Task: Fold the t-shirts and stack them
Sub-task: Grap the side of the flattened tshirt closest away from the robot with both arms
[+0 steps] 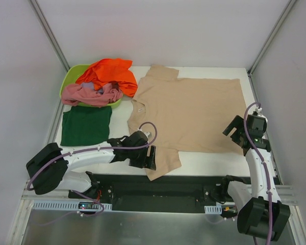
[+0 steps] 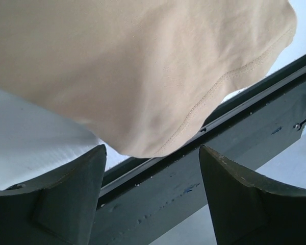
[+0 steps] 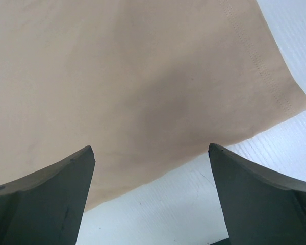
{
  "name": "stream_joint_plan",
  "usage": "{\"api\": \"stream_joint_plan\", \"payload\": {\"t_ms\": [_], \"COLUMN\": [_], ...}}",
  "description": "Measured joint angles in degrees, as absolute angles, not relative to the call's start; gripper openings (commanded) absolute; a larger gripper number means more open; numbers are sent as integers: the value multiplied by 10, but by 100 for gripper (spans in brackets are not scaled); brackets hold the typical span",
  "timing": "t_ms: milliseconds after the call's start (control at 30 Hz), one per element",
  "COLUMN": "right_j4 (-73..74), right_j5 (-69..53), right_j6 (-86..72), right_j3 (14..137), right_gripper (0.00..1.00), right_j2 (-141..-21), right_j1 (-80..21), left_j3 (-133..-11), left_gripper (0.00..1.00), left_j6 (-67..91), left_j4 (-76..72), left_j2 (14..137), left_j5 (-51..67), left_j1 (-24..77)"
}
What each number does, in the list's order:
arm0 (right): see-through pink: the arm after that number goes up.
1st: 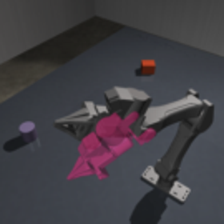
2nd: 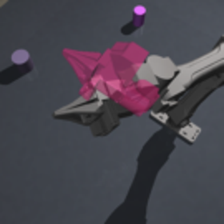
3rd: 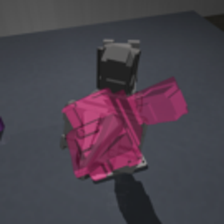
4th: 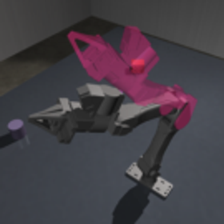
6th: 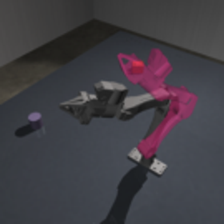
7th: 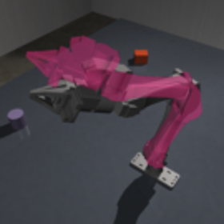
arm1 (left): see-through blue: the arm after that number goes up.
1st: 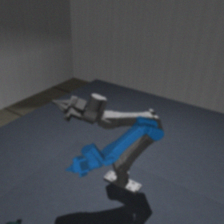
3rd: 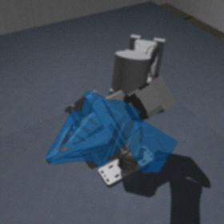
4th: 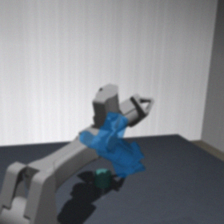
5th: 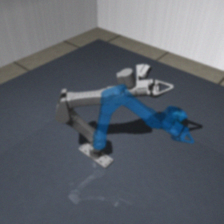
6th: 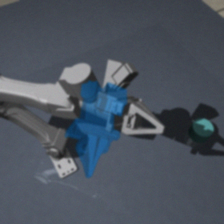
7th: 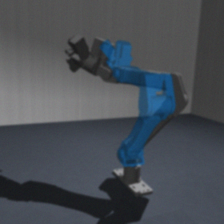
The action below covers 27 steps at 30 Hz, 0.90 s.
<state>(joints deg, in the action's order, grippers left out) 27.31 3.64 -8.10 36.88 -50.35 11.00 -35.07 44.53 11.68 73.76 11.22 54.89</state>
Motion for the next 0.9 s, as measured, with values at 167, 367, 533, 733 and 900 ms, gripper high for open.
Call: {"api": "stream_joint_plan", "payload": {"t_ms": [167, 367, 533, 733, 900], "right_j4": [272, 272, 272, 272, 272], "right_j5": [37, 47, 47, 48, 52], "right_j6": [-82, -83, -84, -84, -84], "right_j3": [369, 369, 369, 369, 369], "right_gripper": [96, 96, 96, 96, 96], "right_j2": [-516, -517, -519, -523, -523], "right_j1": [110, 110, 110, 110, 110], "left_j3": [-358, -362, -372, -385, -386], "left_gripper": [62, 58, 41, 19, 0], "left_j6": [452, 469, 488, 505, 516], "left_j4": [100, 84, 79, 83, 98], "left_j2": [783, 797, 820, 840, 843], "left_j5": [130, 134, 131, 120, 91], "left_j1": [560, 582, 593, 593, 593]}}
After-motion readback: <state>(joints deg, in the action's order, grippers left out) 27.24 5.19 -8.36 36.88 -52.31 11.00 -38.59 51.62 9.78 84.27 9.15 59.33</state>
